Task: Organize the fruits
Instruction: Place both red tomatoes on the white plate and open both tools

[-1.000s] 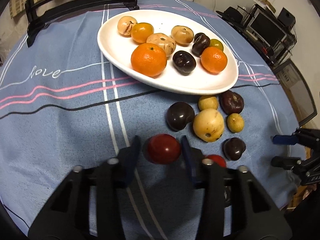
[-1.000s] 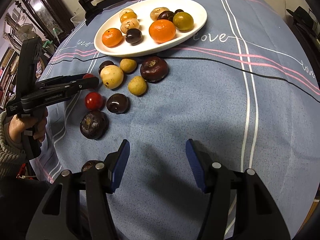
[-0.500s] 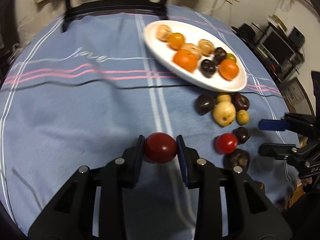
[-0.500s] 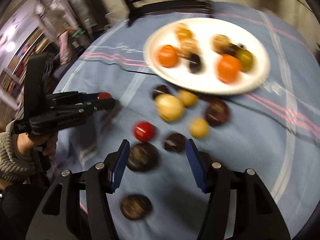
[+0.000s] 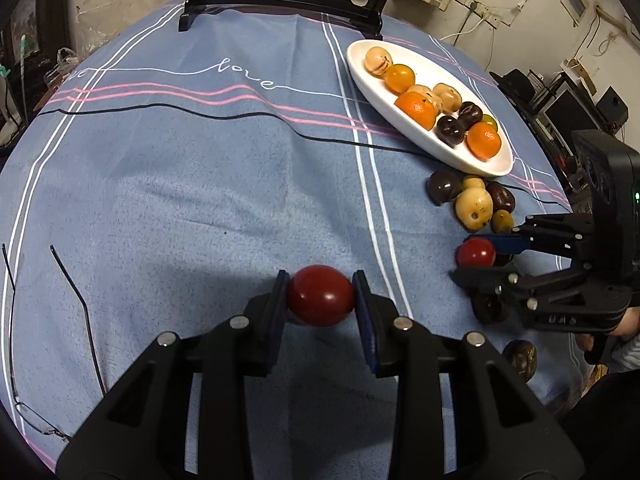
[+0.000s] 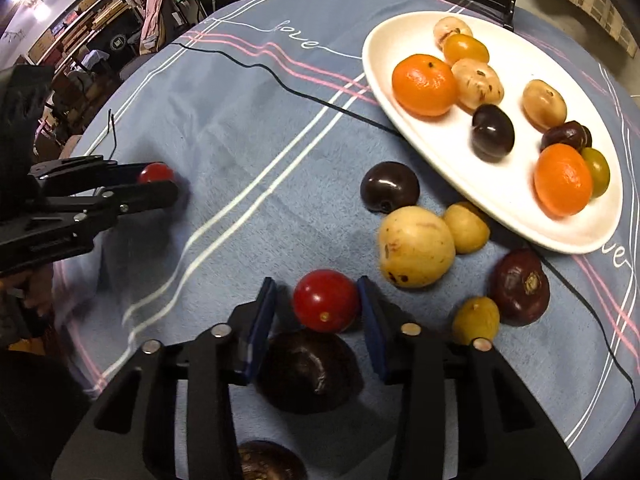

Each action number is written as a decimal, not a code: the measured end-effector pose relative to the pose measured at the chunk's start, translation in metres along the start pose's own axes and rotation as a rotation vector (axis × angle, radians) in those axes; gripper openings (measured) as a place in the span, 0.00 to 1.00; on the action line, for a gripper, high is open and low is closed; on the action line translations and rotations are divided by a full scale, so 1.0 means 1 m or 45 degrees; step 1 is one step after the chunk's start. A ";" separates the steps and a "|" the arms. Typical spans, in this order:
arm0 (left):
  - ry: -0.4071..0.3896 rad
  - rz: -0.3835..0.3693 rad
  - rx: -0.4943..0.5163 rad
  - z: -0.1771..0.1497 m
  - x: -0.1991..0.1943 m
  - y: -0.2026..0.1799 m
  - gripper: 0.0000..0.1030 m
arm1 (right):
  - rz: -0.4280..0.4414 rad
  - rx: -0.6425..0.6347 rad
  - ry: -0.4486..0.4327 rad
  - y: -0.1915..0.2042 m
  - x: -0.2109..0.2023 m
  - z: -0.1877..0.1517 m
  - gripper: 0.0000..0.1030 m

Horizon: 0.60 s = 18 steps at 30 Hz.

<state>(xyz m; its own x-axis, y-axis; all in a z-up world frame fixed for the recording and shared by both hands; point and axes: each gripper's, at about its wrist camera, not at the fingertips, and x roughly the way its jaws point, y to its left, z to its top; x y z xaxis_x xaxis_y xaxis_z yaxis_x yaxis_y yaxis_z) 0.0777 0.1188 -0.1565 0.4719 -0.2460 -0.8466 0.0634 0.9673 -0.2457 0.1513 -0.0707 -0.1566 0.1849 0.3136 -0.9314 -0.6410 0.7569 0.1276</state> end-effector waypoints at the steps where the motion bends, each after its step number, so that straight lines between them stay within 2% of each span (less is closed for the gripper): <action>1: 0.001 0.000 0.004 0.000 0.000 -0.001 0.31 | 0.018 0.020 -0.006 -0.003 -0.002 0.000 0.30; 9: 0.004 -0.027 0.099 0.004 0.000 -0.026 0.31 | 0.108 0.123 -0.131 -0.006 -0.041 -0.012 0.30; 18: 0.026 -0.036 0.277 0.012 0.006 -0.074 0.32 | 0.055 0.221 -0.221 -0.016 -0.076 -0.052 0.30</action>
<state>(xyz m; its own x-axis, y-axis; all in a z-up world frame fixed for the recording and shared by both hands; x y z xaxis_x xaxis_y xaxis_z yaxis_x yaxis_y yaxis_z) 0.0858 0.0467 -0.1376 0.4494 -0.2726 -0.8507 0.2659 0.9500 -0.1639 0.1088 -0.1359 -0.1058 0.2948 0.4302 -0.8532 -0.5162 0.8231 0.2366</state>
